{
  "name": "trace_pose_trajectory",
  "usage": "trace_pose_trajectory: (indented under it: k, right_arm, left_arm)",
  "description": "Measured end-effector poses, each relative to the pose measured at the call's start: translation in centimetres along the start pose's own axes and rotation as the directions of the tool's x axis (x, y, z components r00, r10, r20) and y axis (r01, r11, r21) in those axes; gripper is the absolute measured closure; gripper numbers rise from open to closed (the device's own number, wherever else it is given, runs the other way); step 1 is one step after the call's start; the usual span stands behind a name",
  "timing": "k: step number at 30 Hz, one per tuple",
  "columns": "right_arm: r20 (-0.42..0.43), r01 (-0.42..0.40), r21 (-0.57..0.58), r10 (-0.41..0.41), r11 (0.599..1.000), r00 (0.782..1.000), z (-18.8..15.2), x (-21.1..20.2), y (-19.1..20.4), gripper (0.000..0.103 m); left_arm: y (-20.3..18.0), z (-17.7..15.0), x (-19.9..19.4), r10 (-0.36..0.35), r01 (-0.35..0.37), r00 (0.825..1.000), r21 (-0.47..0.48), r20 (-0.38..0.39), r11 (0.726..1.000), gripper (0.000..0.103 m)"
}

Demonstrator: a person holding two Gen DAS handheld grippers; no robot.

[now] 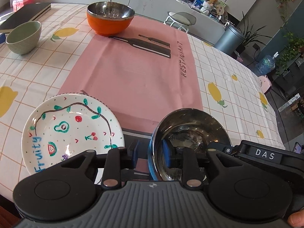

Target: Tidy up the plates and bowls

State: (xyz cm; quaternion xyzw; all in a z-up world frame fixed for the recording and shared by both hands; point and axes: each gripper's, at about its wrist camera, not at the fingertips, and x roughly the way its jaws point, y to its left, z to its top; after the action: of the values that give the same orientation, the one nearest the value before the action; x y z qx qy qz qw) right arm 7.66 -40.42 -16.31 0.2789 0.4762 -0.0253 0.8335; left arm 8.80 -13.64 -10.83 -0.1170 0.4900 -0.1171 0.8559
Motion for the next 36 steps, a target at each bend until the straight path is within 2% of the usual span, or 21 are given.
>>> trace_pose_trajectory:
  k: [2,4,10,14,19,24,28,32,36]
  right_arm:
    - [0.007,0.003,-0.007,-0.003,1.000,1.000,0.0,-0.1,0.1,0.046]
    - [0.021,0.000,-0.020,0.000,1.000,1.000,-0.1,-0.3,0.3,0.043]
    - [0.130,0.019,-0.082,-0.008,0.996,0.991,-0.8,-1.9,1.1,0.042]
    - [0.222,0.038,-0.149,-0.004,0.988,0.975,-1.4,-3.3,2.0,0.040]
    - [0.268,0.088,-0.227,-0.025,0.970,0.963,-1.6,-4.1,4.7,0.035]
    - [0.228,-0.031,-0.210,0.080,0.977,0.970,-1.6,-3.1,8.4,0.031]
    - [0.200,-0.063,-0.265,0.119,0.962,0.973,-1.9,-1.7,13.2,0.030]
    - [0.141,-0.103,-0.315,0.154,0.944,0.978,-1.9,0.4,18.3,0.029]
    - [0.098,-0.123,-0.348,0.166,0.929,0.981,-1.9,3.0,22.8,0.029]
  left_arm:
    - [-0.5,0.0,-0.6,0.020,-0.021,0.999,0.041,0.025,0.999,0.065]
    - [-0.9,0.1,-1.3,0.032,-0.036,0.998,0.073,0.051,0.997,0.061]
    - [0.0,1.0,-3.1,0.012,-0.017,0.997,0.065,0.074,0.998,0.061]
    - [1.2,2.0,-4.4,0.018,-0.027,0.996,0.114,0.085,0.993,0.061]
    - [4.2,4.1,-6.9,0.035,-0.052,0.993,0.156,0.109,0.986,0.061]
    - [8.2,6.8,-9.2,0.069,-0.090,0.989,0.158,0.134,0.983,0.061]
    - [12.4,8.8,-11.0,0.099,-0.121,0.982,0.136,0.158,0.983,0.061]
    - [16.8,10.6,-12.5,0.152,-0.172,0.966,0.082,0.207,0.982,0.061]
    - [20.9,12.1,-12.9,0.168,-0.176,0.957,0.014,0.236,0.984,0.061]
